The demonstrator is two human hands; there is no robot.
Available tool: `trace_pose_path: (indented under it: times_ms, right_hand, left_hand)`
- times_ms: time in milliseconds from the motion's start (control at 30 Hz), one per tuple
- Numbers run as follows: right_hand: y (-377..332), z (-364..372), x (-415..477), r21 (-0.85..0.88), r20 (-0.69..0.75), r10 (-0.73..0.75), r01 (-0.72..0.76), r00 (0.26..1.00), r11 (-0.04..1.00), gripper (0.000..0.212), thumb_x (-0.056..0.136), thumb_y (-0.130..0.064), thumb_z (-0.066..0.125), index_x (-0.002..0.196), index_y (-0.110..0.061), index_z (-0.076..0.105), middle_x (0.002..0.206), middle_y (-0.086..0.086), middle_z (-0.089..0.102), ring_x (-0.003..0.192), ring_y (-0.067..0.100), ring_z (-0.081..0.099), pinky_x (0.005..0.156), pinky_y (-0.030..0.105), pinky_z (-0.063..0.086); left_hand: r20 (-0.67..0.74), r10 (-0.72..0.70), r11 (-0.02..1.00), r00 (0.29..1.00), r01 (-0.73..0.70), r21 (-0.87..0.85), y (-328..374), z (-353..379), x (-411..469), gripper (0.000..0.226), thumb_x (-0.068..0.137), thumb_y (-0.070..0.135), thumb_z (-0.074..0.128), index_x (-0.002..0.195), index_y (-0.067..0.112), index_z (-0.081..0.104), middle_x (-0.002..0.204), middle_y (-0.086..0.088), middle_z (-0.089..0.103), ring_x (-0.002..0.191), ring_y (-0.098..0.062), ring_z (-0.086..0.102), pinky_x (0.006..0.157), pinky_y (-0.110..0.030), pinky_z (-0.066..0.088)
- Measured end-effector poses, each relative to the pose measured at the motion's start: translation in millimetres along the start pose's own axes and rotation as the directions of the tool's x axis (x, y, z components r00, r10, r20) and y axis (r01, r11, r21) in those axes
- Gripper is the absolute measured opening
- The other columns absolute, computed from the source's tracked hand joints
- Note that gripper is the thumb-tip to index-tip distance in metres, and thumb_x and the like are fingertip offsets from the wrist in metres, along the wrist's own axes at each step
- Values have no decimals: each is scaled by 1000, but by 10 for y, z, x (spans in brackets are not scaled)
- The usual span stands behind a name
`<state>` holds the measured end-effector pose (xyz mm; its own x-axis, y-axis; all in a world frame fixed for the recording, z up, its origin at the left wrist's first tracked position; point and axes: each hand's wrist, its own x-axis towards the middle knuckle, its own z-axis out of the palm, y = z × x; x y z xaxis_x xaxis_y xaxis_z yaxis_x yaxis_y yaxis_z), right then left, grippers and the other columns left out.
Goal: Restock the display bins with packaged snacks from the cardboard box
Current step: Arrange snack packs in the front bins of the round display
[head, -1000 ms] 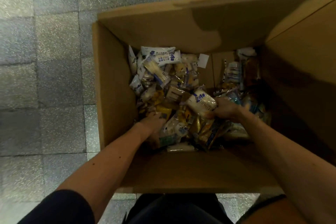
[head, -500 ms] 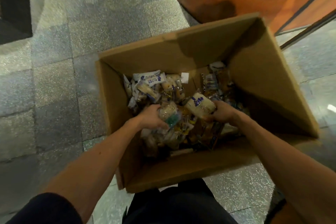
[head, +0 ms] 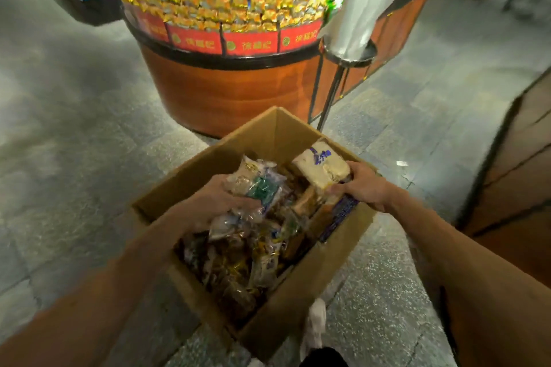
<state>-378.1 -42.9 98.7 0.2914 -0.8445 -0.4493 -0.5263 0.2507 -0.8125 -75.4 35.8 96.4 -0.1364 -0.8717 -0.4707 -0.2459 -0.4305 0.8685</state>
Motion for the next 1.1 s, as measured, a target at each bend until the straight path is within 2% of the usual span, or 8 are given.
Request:
trace_pose_path:
  times_ms: [67,200,400,533,667,733,900,1100]
  right_hand:
    - [-67,-180,-398,7,-74,-34,34,997,999,57,59,-34,93,108,-20,68,105,3,75,99,23,71,92,46,57]
    - [-140,-526,-1211,73,-194,-70,86,978,994,27,80,-2,79,98,-15,65,88,2,74,77,12,73,66,26,58]
    - [89,-1048,-2438,187,-375,-57,136,925,973,31,82,2,74,110,-5,63,91,8,77,83,21,74,70,30,59]
    - [440,-1280,-3213,336,-486,-4,191,874,922,30,86,5,69,113,-3,61,88,7,75,77,18,73,66,27,59]
    - [953,-1514,-3955,418,-588,71,228,806,879,62,69,-14,87,123,-7,58,110,16,73,106,36,69,101,54,51]
    - [1237,-1619,-4341,486,-622,101,282,776,827,62,69,-7,82,125,-6,55,112,19,72,106,39,68,97,53,53]
    - [1922,-1843,-5238,538,-670,140,348,729,768,53,76,0,77,124,-2,54,111,22,72,100,38,70,86,48,59]
    - [2623,-2077,-6129,509,-746,215,330,631,795,47,82,-11,76,123,-4,55,104,16,73,88,29,70,74,41,58]
  left_hand:
    - [38,86,996,996,-85,-21,351,95,-154,36,76,4,81,110,11,70,102,-7,77,96,-25,73,80,-33,59]
    - [171,249,967,953,-235,-100,982,475,-414,44,80,7,77,121,20,64,117,-6,73,106,-24,70,92,-38,53]
    - [276,307,944,911,-254,-212,1672,1402,-771,45,70,16,76,113,11,65,106,-11,76,101,-28,72,93,-43,53]
    - [447,284,956,848,-215,-200,1884,2180,-900,38,70,14,74,107,6,68,99,-18,75,84,-29,75,69,-37,60]
    - [628,166,986,761,-148,-81,1964,3066,-1004,46,72,12,78,114,-3,66,106,-26,72,87,-36,74,67,-39,61]
    - [708,90,990,700,-140,12,1967,3543,-1044,59,74,12,83,124,-7,58,109,-29,70,88,-39,72,76,-47,60]
    - [844,-62,979,532,-133,155,1887,4817,-1378,38,75,2,73,110,-9,63,94,-29,71,64,-31,72,46,-32,57]
    - [883,-121,958,454,-180,224,1745,6012,-1724,47,68,3,80,108,-12,61,96,-29,71,72,-34,72,64,-43,62]
